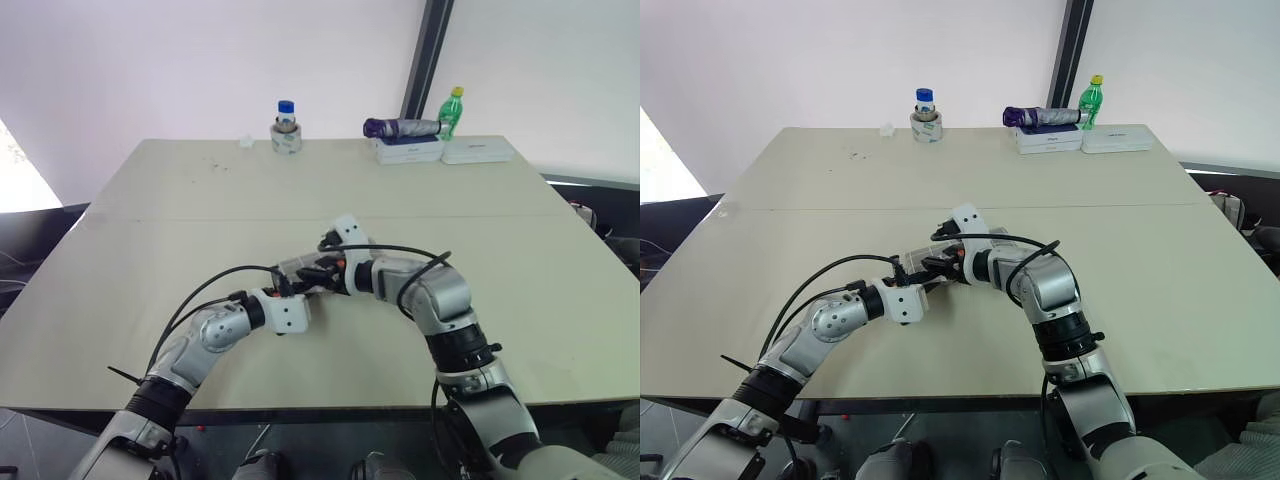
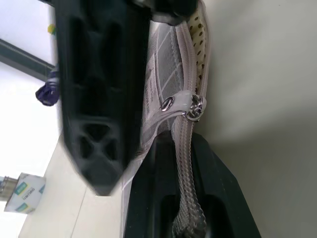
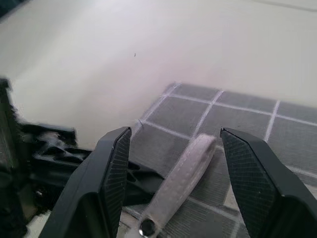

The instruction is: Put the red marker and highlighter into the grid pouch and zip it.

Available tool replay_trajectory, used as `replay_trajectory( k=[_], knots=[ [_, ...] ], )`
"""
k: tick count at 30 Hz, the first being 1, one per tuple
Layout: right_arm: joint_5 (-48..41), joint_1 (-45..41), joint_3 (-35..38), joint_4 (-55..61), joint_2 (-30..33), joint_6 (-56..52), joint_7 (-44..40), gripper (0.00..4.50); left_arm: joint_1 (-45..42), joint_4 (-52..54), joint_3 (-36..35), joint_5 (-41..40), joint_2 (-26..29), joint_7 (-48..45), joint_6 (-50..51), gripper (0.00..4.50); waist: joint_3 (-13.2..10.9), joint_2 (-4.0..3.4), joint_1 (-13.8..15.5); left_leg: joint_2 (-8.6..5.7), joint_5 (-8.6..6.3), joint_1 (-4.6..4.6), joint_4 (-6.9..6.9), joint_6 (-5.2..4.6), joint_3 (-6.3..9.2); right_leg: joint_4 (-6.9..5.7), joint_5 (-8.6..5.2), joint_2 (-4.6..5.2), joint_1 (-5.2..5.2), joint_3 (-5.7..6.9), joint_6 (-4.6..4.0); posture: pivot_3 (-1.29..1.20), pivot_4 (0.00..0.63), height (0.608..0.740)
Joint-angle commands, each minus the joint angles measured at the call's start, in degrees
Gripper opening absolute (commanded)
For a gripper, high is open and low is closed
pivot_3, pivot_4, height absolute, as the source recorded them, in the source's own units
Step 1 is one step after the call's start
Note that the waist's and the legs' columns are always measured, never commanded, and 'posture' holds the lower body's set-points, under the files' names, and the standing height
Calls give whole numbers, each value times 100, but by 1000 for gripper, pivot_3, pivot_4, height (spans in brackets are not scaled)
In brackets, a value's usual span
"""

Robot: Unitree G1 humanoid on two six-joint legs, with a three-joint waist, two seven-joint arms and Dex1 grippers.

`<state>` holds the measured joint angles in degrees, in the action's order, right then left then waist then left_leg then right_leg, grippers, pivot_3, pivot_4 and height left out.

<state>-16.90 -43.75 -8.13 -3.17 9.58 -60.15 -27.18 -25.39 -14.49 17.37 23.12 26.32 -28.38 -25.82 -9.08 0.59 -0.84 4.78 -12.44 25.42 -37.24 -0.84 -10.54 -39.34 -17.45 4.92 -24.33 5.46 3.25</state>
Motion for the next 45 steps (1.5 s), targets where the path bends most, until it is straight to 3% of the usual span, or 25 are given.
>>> replay_trajectory(
  k=[1,8,11,15,21,33,45],
  knots=[
    [129,-46,-163,52,137,64,10,2948,-4,98,24,30,9,92,-59,0,0,0,-8,0,0,0,0,0,0,0,0,0,0,0,0,0,150,740],
    [118,10,-230,-69,187,45,-51,2948,3,125,13,29,2,111,-28,0,0,0,-18,1,0,-2,2,0,-1,0,0,0,0,1,0,0,150,740],
    [121,43,-276,-83,180,16,-82,2116,-20,113,20,33,-17,118,-24,0,0,0,-17,1,0,-3,2,0,0,0,0,0,0,1,0,0,150,740],
    [113,84,-285,-78,222,68,-156,47,-26,107,15,31,-20,127,-28,0,0,0,-16,1,0,-2,2,0,-1,0,0,1,0,1,0,0,150,740],
    [86,69,-143,-44,191,283,-167,47,-23,104,11,21,-16,124,-22,0,0,0,-16,1,-1,-2,2,-1,0,0,0,1,0,1,0,0,150,740],
    [-1227,450,1382,854,504,1051,-964,47,33,27,-279,-254,98,226,149,0,0,1,-16,1,-5,-1,7,-7,1,6,0,0,0,2,1,0,150,740],
    [-1648,1046,1920,1038,258,1253,-114,47,-64,119,-598,-1171,-77,28,556,0,-1,0,-21,2,-4,-2,9,-7,0,7,0,-2,0,1,1,0,150,740]
  ],
)
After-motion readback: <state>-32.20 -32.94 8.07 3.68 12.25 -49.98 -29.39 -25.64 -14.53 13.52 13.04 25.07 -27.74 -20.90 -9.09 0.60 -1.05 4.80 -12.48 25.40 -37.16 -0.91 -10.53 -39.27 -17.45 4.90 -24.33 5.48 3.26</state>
